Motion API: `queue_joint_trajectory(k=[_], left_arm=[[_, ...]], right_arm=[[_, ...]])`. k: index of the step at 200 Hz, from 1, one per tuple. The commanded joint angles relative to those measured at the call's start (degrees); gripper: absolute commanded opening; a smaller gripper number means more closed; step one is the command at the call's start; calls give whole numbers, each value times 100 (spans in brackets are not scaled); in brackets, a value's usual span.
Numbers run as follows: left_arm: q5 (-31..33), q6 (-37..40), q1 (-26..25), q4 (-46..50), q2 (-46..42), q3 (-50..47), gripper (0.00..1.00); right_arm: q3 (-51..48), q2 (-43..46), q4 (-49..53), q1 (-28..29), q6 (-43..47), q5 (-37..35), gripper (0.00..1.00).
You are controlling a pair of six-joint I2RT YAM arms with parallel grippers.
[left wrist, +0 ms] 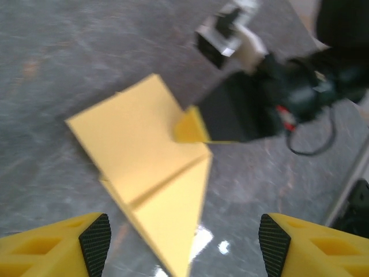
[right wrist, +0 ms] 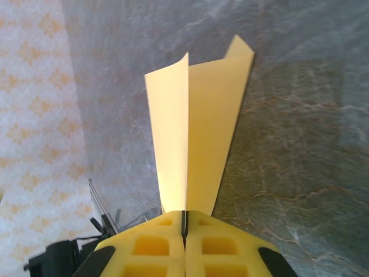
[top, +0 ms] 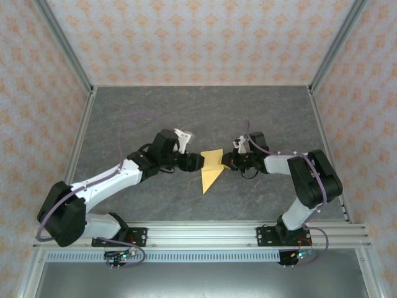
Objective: Fold a paper plane with a square sheet of paper (fold left side to right side)
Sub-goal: Place the wing at the center of the table, then fold the wing for the fifth time at the center of the table.
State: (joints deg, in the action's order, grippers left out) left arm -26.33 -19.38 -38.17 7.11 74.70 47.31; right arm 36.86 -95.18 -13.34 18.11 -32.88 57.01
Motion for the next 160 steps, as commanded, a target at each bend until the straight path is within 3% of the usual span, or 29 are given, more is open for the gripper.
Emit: queue_joint_trajectory(k=[1,57,160], left_arm=[[782,-2,-561,335,37,-200,71],[1748,-295,-1681,509,1082,366,71],[3009,-461,-2218,1864,2693,1812,63]], right_arm=[[123,-52,154,43,-455,-281,7],[181,197,624,75,-413,-432,7],[330,228,895,96,-420,-446,7]])
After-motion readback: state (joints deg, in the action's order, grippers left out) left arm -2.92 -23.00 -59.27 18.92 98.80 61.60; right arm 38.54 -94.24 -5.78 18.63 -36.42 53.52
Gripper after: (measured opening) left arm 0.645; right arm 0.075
